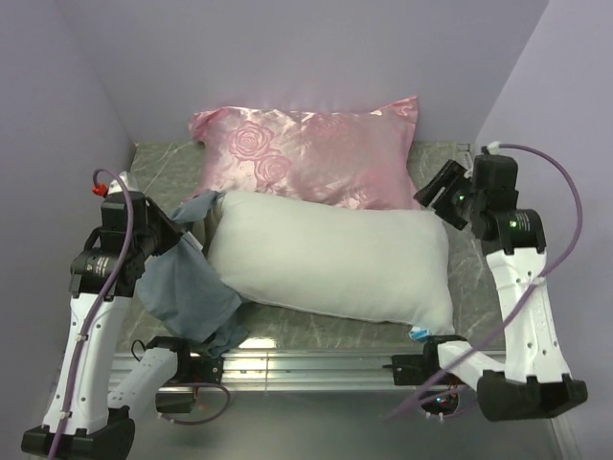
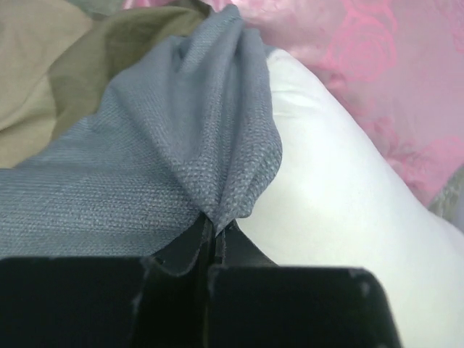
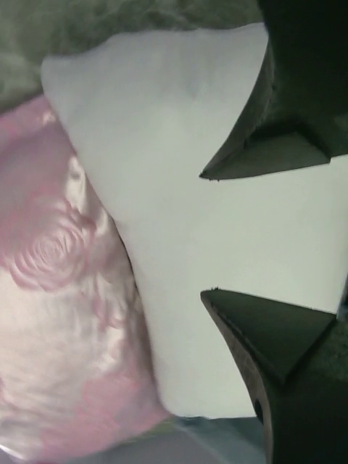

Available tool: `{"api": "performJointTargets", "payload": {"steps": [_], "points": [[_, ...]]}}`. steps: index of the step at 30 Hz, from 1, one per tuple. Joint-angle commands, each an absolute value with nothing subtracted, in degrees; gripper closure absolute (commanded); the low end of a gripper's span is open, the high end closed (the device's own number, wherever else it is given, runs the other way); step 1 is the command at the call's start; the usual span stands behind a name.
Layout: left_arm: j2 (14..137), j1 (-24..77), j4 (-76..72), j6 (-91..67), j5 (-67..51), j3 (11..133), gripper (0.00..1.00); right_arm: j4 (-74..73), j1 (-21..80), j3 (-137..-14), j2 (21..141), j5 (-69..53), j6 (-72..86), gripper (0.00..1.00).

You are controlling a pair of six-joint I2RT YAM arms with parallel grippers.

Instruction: Remove the pillowcase from the pillow

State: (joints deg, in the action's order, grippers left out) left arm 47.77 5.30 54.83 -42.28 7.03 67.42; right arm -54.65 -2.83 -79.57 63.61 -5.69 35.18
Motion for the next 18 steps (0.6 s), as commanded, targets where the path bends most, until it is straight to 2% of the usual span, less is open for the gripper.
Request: {"api": "performJointTargets", "payload": {"steps": [1, 2, 4, 7, 8, 12, 18], "points": [[48.07, 5.45, 48.69, -37.53, 0.54, 67.95, 1.00, -47.54, 6.98, -77.53, 58.80, -7.04, 25.85, 0.29], [48.08, 5.45, 48.78, -37.36, -0.34, 67.42, 0.99, -47.81, 9.82, -76.74, 58.02, -6.86, 24.53, 0.27], [47.64, 5.45, 48.34, -36.57, -2.18, 65.05, 1.00, -44.92, 14.91, -73.06, 56.43, -9.14, 21.62, 0.05], [47.55, 5.54, 48.16, -36.12, -4.91, 62.06, 0.99, -42.63, 29.83, -71.37, 56.77, -2.84, 21.27, 0.03], [47.46, 5.71, 47.99, -36.12, -5.70, 61.35, 1.00, -42.10, 37.63, -71.37, 58.95, -0.64, 21.27, 0.02], [47.46, 6.33, 47.64, -36.21, -7.03, 58.89, 0.99, -42.45, 53.21, -73.56, 68.80, 9.92, 20.48, 0.00], [48.16, 6.42, 47.11, -36.39, -7.64, 57.39, 0.99, -39.64, 60.99, -71.28, 83.21, 16.25, 21.18, 0.00]]}}
